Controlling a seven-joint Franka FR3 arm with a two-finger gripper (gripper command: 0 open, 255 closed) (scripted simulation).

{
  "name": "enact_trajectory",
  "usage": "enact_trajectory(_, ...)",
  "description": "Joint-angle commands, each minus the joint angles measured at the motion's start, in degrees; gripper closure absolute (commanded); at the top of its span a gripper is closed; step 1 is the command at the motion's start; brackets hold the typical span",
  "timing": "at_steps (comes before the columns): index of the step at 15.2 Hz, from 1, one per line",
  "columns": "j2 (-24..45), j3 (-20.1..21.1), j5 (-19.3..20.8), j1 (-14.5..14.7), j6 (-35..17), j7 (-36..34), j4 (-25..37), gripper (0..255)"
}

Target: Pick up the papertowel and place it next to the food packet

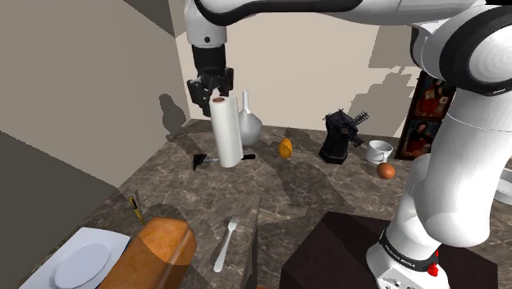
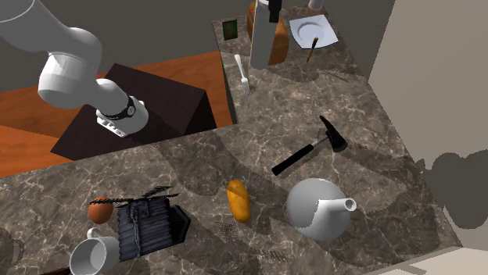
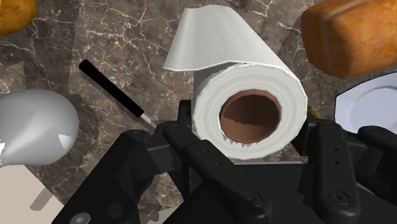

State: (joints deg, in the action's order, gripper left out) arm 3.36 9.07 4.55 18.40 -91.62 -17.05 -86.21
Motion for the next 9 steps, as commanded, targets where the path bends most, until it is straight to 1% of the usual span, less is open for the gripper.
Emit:
enact_trajectory(1, -1.01, 1.08, -0.01, 1.21, 0.81, -2.32, -0.35, 255)
enact_trajectory(5, -2.04, 3.57, 0.03, 3.87, 2.66, -7.34, 0.1, 255)
enact_trajectory(9, -2.05, 6.21, 0.22, 6.62, 4.8, -12.57, 1.82, 255)
